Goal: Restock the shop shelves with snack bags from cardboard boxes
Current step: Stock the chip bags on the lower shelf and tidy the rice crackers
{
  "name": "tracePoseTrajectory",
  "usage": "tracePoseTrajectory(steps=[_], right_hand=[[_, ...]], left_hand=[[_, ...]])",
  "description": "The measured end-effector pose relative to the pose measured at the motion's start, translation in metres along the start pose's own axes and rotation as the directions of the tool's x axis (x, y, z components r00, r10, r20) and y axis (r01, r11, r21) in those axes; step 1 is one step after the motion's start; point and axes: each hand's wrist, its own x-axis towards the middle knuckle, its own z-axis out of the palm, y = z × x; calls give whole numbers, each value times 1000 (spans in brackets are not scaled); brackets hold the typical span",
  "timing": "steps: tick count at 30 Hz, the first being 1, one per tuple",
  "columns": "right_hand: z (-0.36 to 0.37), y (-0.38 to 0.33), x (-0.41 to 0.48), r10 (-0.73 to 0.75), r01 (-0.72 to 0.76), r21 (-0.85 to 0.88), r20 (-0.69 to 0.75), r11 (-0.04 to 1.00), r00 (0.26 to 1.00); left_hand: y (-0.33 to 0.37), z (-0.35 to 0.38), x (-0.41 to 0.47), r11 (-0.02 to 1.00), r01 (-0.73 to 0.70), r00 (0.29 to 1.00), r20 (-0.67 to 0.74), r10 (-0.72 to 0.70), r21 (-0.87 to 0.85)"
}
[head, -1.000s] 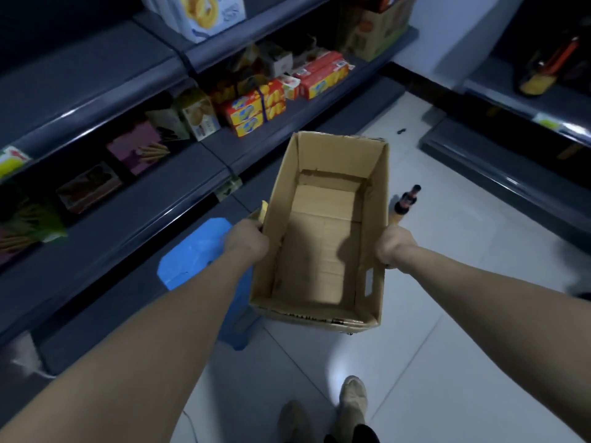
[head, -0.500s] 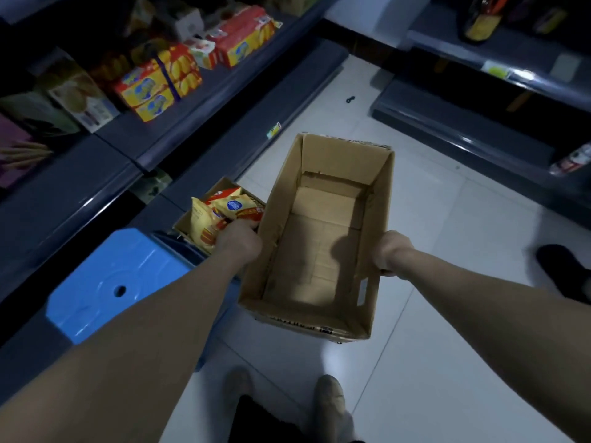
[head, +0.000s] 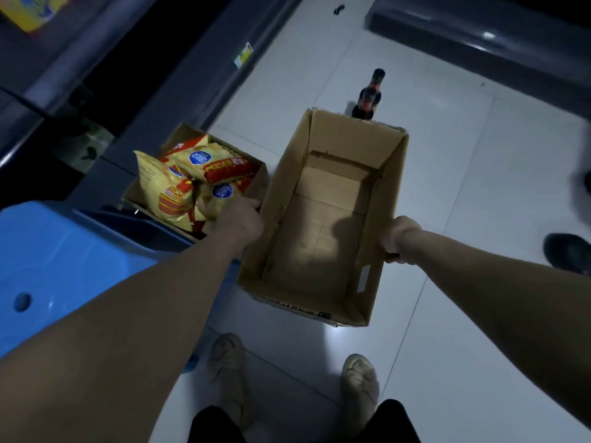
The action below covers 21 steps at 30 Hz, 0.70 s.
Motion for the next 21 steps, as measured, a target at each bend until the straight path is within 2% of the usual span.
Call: tracePoseTrajectory(steps=[4, 10, 12, 17, 19, 21], right_hand=[[27, 6, 32, 5, -6, 38, 27, 999, 1000], [59, 20, 87, -29, 6, 190, 120, 982, 992], [69, 25, 100, 0, -29, 212, 135, 977, 991], [87, 33, 111, 169, -185, 192, 100, 964, 981], [88, 39, 112, 168, -171, 108, 38, 979, 985], [86, 37, 108, 71, -73, -20, -63, 997, 995]], left_hand=[[-18, 32, 29, 1000, 8, 1000, 21, -9, 25], [-39, 72, 67, 999, 18, 999, 45, -20, 34], [-43, 86, 76, 1000, 24, 999, 44, -25, 19], [-50, 115, 93, 999, 17, 999, 49, -15, -43], [-49, 124, 96, 995, 9, 995, 95, 0, -100], [-47, 126, 99, 988, 22, 992, 122, -3, -152]])
